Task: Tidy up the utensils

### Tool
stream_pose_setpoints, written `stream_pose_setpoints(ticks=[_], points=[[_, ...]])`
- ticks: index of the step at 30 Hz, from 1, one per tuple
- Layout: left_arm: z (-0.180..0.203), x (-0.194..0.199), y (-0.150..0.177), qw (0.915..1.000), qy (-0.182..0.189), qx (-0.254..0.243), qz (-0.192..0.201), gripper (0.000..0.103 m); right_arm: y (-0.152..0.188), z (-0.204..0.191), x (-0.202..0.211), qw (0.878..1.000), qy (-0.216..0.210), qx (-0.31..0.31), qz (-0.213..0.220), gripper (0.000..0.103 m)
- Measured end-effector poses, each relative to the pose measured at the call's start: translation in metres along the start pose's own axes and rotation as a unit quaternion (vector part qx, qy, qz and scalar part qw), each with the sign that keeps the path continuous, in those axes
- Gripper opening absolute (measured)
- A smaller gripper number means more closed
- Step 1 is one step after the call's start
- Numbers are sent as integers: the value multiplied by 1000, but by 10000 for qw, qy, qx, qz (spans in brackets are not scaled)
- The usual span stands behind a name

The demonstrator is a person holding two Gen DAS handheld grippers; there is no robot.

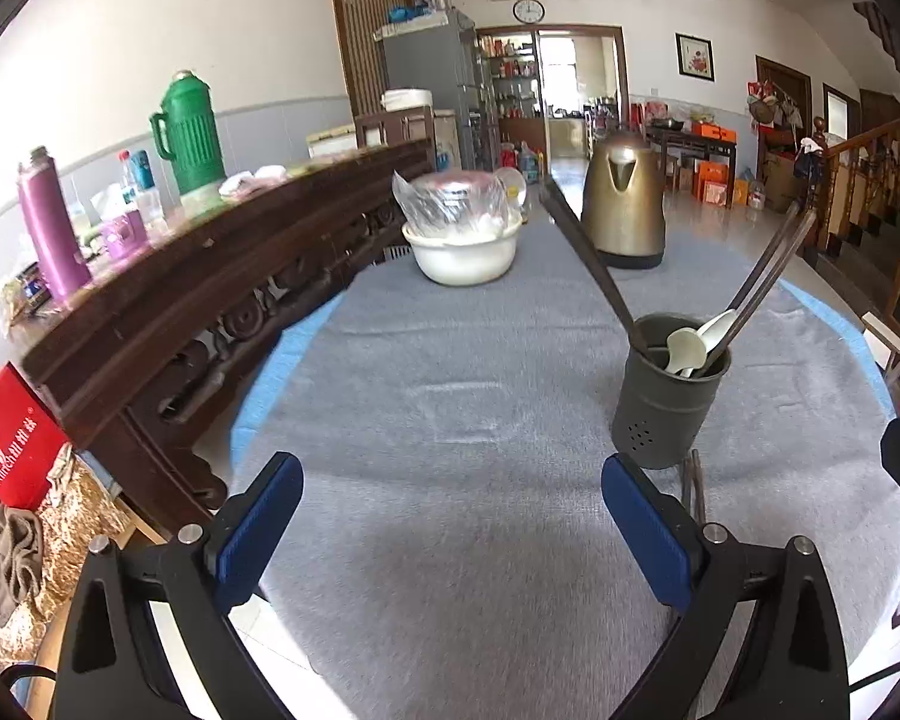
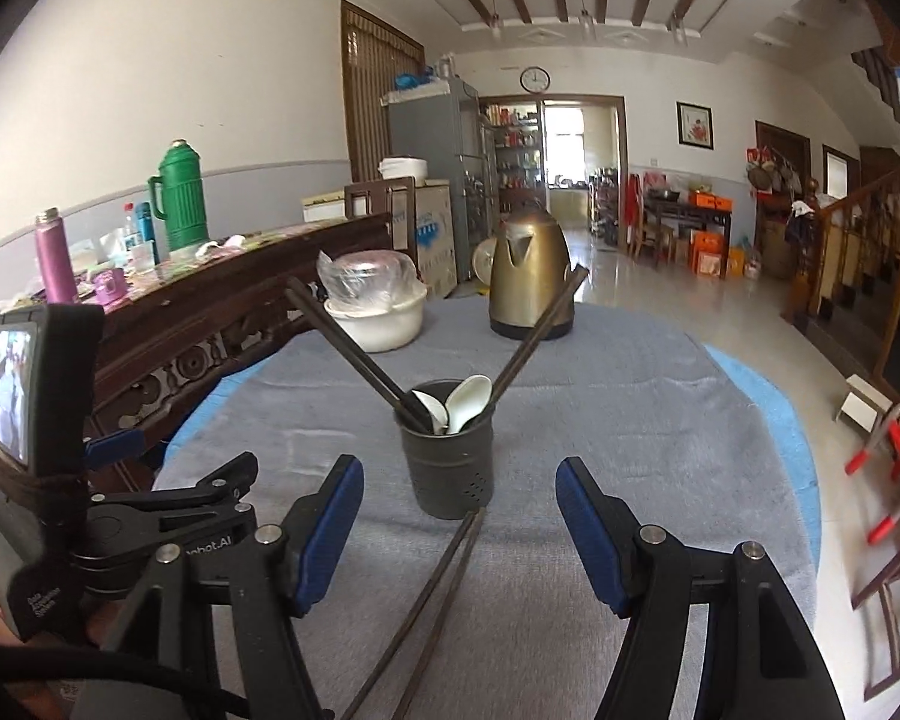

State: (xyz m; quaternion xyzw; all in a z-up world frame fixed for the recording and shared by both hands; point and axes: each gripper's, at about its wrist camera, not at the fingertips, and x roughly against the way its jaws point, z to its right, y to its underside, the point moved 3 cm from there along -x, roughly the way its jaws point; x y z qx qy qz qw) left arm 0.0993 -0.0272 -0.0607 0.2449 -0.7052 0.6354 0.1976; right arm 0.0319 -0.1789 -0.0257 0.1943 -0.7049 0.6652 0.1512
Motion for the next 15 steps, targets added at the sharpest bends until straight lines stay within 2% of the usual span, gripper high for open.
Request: stream_pose_setpoints(ticks=[4,15], points=[[-7,27,0,9997,-124,-35,186,100,-3,2,22,9999,56,-50,111,70],[-22,100,0,9977,-144,-60,654,100,-1,7,83,9992,74,-291,254,70]])
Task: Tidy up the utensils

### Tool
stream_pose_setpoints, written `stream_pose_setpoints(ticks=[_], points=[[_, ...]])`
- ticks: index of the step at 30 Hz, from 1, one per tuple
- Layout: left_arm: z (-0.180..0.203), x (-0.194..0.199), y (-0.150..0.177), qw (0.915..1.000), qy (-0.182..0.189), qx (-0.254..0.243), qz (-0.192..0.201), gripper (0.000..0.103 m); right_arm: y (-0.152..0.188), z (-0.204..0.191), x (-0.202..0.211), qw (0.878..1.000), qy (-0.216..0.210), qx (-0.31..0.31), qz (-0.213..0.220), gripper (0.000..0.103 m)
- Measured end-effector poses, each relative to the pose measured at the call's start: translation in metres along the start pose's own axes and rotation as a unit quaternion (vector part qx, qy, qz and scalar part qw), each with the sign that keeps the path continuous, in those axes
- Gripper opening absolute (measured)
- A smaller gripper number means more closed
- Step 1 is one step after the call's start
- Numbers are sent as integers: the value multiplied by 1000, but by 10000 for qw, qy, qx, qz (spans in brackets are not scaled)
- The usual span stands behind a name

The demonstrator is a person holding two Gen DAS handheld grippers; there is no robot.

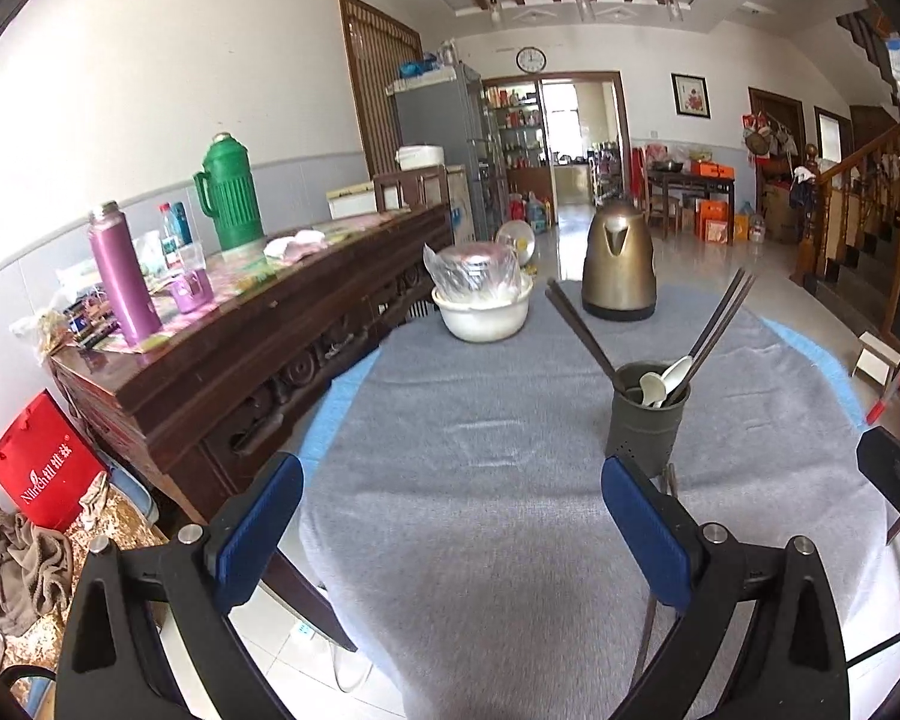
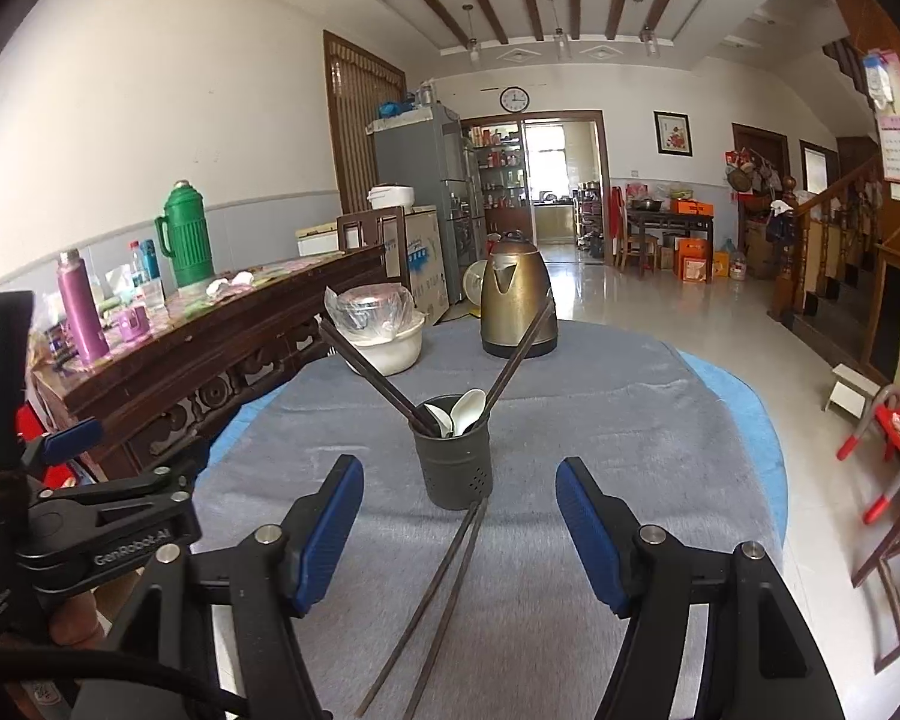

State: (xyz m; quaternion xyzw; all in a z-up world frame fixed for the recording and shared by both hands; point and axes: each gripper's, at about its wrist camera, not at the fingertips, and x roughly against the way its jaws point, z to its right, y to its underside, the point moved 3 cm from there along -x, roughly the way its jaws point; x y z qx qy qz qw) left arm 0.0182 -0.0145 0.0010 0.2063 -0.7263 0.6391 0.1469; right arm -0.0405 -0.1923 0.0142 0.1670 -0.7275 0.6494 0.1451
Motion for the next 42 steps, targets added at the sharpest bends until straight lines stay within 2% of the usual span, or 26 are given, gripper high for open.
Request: stream_pose_setpoints(ticks=[5,10,30,37,42], points=[[-2,13,-5,10000,2,-28,77,100,-2,2,19,9997,122,113,175,70],[-2,21,-4,9998,-2,-133,126,100,-2,8,20,9999,60,-72,137,70],[-12,31,-2,9998,-24,-133,166,100,-1,-10,23,9997,-119,69,188,70],[-9,24,2,9998,26,-170,93,100,2,-9,16,9998,-183,37,76,70],[-8,4,9,9996,135,-150,-203,100,5,-2,-7,9993,-220,-148,-276,70]])
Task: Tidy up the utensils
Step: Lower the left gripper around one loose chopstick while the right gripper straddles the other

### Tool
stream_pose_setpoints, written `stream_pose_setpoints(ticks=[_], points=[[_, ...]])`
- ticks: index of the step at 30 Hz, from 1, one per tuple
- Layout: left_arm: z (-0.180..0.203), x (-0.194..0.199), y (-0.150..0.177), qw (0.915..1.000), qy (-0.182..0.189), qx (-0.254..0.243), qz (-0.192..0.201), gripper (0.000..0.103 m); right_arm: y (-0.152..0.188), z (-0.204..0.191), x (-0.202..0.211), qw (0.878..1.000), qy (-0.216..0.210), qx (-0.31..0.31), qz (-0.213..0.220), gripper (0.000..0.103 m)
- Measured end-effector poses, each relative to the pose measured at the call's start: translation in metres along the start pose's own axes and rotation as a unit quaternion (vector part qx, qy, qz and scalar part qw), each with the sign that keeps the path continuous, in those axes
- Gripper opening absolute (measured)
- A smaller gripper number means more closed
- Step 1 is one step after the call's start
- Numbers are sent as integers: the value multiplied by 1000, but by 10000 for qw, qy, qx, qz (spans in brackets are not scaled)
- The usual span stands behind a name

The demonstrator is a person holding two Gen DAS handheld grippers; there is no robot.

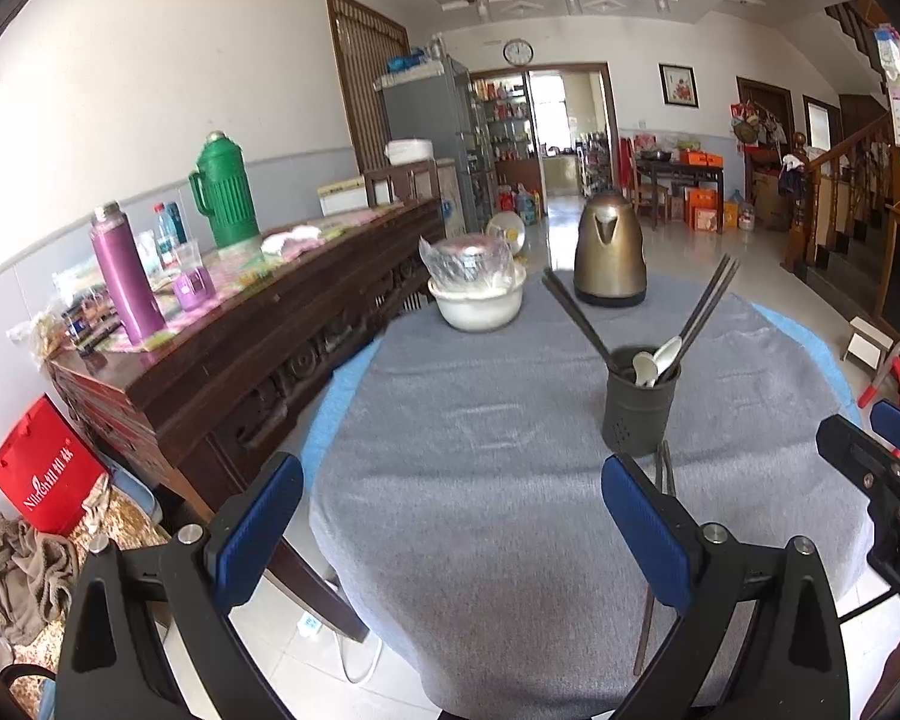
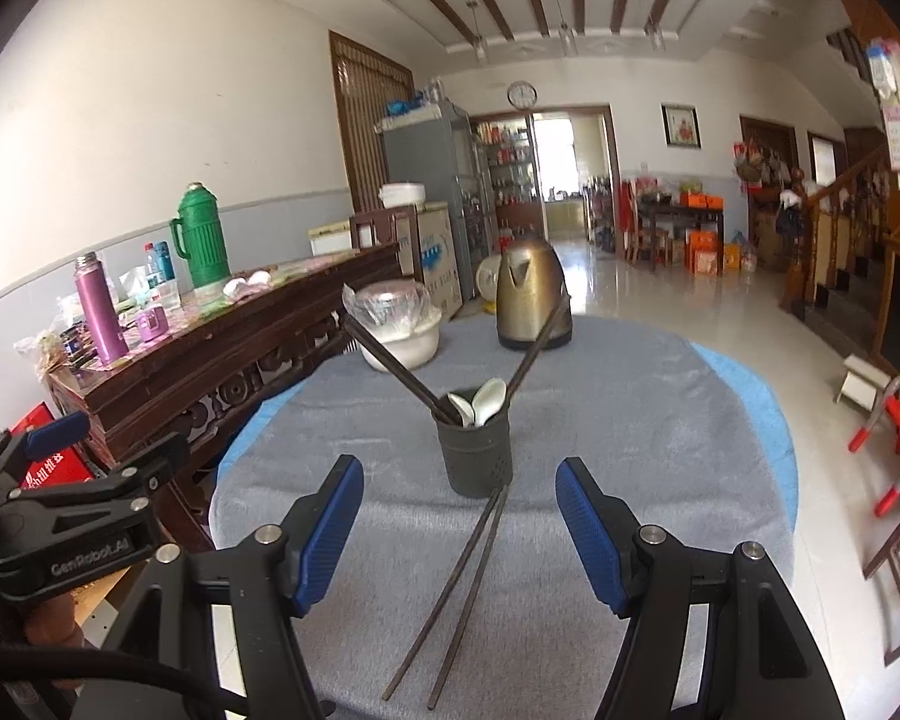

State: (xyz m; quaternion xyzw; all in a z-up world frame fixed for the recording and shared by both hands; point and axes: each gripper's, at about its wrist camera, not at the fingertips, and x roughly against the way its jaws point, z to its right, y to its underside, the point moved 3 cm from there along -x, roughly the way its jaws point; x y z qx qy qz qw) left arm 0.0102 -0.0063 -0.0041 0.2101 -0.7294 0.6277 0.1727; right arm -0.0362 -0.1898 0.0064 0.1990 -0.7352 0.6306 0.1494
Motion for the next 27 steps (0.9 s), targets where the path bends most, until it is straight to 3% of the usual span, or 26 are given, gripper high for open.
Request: stream_pose_setpoints(ticks=[12,14,16,21,27], points=[[25,-83,29,9944,285,-143,-1010,100,26,49,-100,9883,-65,-773,-1312,69],[30,-97,37,9922,347,-204,-1183,100,35,57,-122,9828,-140,-952,-1579,50],[36,-115,44,9889,412,-277,-1401,100,45,63,-149,9751,-227,-1088,-1917,39],[40,-148,57,9827,496,-278,-1760,100,65,66,-202,9621,-305,-1209,-2424,37],[41,-173,63,9779,549,-222,-2003,100,76,61,-239,9565,-201,-1068,-2707,29]])
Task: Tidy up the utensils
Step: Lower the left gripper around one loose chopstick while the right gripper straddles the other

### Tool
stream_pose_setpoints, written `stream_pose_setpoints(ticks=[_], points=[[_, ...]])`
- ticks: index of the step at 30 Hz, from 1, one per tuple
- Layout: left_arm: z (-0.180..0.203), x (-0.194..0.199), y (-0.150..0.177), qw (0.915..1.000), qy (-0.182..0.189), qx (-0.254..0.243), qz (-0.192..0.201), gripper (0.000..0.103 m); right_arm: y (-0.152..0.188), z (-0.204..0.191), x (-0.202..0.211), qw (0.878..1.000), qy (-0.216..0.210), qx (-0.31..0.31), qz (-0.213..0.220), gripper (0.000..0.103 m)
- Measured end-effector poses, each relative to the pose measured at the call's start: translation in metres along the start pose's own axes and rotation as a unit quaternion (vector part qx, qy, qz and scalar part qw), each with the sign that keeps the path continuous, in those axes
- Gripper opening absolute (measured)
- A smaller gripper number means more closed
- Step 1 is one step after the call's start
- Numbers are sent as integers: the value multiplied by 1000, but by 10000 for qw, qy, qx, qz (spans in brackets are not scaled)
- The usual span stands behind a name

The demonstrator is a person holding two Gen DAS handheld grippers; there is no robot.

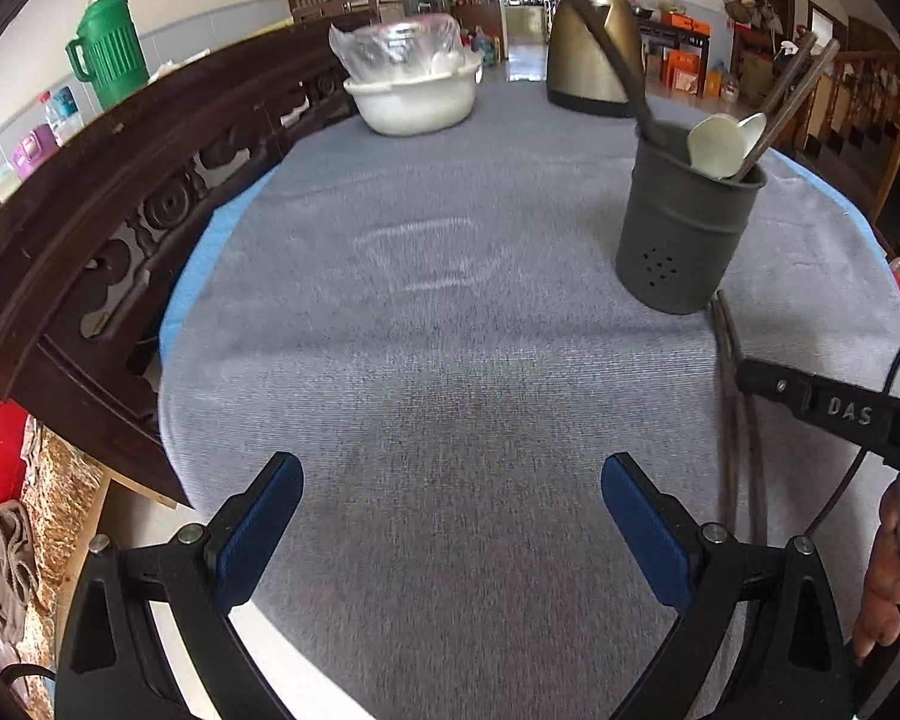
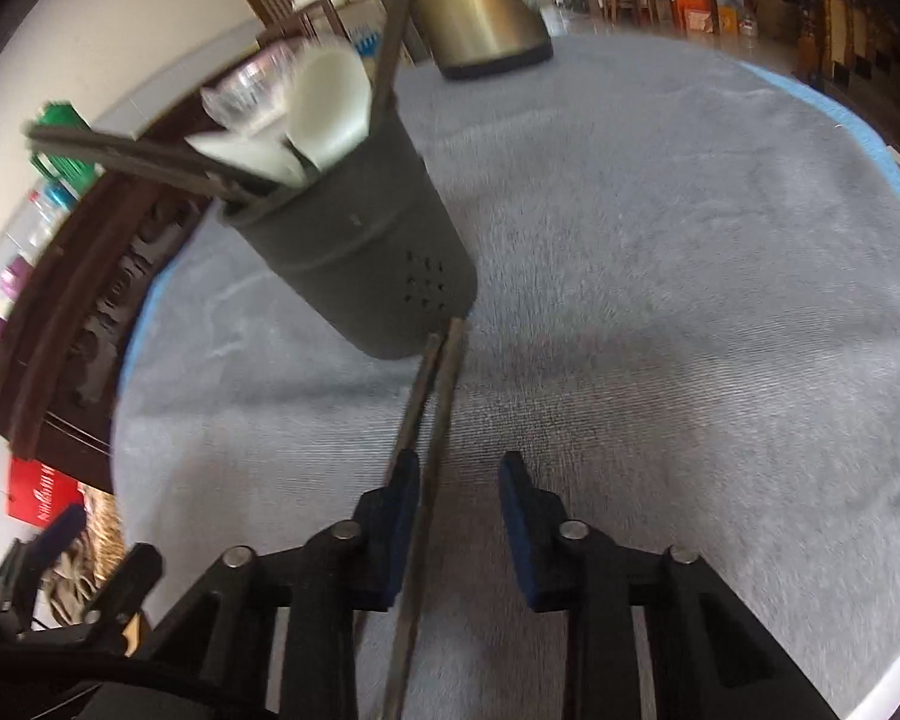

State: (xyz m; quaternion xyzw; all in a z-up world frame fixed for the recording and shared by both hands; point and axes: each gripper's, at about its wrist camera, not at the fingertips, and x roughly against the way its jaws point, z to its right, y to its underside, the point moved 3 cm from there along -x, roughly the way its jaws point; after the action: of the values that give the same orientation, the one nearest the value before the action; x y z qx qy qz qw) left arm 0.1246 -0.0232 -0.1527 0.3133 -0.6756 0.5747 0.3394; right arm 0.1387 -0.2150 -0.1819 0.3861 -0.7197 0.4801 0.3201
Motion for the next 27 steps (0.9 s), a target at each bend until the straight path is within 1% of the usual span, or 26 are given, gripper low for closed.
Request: stream_pose_setpoints(ticks=[3,4,5,9,12,16,19,21,24,26,27], points=[[4,-10,-2,9999,83,-21,-94,99,1,-5,-1,9995,186,254,-37,23],[7,-12,-3,9998,125,-75,-99,99,2,-5,-1,9992,248,314,-56,15],[8,-14,-4,9998,137,-112,-94,99,1,-8,-2,9990,262,354,-81,13],[20,-13,-11,9992,277,-286,-37,98,4,1,4,9994,160,238,-187,13],[28,-12,-18,9983,430,-383,7,93,4,15,9,9993,256,206,-164,12],[41,-10,-24,9963,681,-521,55,92,4,39,20,9995,300,6,-100,12],[57,-12,-28,9936,931,-641,-21,92,1,62,27,9988,455,-180,-26,12],[68,-16,-30,9921,1033,-704,-117,92,0,76,32,9985,359,-414,-85,12],[81,-21,-33,9906,1090,-799,-187,92,-2,91,39,9969,383,-685,-96,13],[87,-24,-34,9899,1111,-837,-254,91,-2,100,42,9957,236,-886,-161,14],[91,-25,-34,9894,1138,-856,-301,89,-3,102,43,9949,184,-966,-203,14]])
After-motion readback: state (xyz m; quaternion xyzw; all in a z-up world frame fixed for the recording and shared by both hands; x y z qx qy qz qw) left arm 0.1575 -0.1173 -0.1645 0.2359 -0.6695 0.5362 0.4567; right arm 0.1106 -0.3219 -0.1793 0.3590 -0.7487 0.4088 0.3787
